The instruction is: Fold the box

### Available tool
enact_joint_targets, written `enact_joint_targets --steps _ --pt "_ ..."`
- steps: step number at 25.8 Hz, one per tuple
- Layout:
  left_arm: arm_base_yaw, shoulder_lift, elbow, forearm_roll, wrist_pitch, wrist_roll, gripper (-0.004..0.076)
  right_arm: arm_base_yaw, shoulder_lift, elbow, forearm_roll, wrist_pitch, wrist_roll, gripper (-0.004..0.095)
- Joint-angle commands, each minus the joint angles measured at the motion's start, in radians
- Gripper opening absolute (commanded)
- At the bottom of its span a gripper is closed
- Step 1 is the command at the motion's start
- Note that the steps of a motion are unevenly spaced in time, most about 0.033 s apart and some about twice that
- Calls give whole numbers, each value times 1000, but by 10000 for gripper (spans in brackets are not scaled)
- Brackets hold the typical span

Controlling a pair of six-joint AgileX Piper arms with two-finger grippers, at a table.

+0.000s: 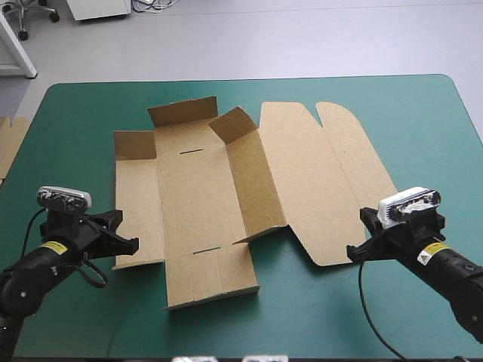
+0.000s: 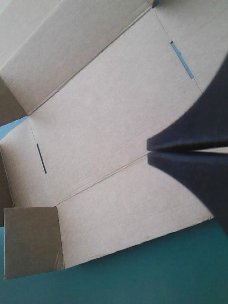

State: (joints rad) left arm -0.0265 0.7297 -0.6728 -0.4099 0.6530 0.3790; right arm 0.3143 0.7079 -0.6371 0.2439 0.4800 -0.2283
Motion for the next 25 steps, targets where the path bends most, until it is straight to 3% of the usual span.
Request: enact_joint_targets --steps 1,21,25 --pt "-4 -1 -27 -20 -57 -6 -10 -3 0 -25 1 -66 -8 -19" --pt "-4 -1 -27 -18 -64 18 -10 -3 0 -25 1 -66 10 -19" --pt "-4 1 -27 -20 -76 -61 -10 -3 0 -25 1 -66 10 -19"
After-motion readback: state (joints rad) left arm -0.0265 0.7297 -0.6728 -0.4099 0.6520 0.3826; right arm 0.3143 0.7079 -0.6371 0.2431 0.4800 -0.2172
